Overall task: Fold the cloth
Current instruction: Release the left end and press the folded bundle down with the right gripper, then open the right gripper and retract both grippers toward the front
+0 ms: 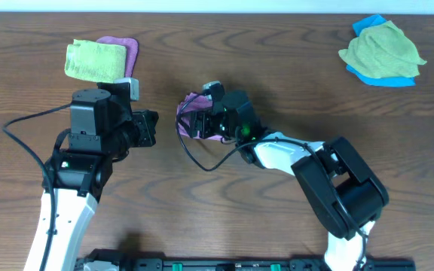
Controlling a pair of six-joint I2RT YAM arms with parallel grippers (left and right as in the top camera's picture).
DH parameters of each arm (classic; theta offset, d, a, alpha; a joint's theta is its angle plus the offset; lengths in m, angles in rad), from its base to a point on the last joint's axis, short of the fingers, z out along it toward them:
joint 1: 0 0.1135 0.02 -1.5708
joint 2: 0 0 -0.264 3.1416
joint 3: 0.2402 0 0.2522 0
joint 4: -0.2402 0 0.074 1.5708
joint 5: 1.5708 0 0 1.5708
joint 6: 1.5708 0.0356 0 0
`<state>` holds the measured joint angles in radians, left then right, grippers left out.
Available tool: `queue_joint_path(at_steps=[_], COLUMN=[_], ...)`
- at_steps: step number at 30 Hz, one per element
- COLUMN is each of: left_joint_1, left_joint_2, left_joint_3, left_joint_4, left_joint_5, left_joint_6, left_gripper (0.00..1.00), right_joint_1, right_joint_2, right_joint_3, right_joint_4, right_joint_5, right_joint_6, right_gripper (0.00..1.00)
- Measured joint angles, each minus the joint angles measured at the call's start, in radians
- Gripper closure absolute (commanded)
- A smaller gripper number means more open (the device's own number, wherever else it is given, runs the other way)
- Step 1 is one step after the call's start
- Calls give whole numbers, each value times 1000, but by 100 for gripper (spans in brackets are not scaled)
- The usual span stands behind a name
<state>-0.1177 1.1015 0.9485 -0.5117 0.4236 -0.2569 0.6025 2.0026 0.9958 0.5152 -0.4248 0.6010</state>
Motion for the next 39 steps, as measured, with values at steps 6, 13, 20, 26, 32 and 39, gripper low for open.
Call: queue_joint_path(at_steps=[6,13,20,26,32,39], left_joint_1=[0,0,10,81,99,100], left_joint_2=[0,0,-1,-87,-359,-528], left_joint_3=[0,-1,-36,-42,-42,-42], left_joint_4=[-45,-85,-93,-93,-171,-336], left_joint_5=[27,49,63,146,135,126], left_joint_6=[20,74,95,99,116,132], left_gripper=[94,94,85,49,20,17], right_joint_1=[-24,-154,-319,-317,-294,-92], right_joint_2=[0,-11,-280,-638,-975,-1327], right_joint_3=[39,105,108,112,115,115], right_joint_4=[1,-168,-628,-930,-1216,-1487], right_joint_5=[-23,-77,-44,56,193,440], right_joint_6=[-3,-5,-124,-254,-303,-282], right_gripper=[1,1,1,1,1,1])
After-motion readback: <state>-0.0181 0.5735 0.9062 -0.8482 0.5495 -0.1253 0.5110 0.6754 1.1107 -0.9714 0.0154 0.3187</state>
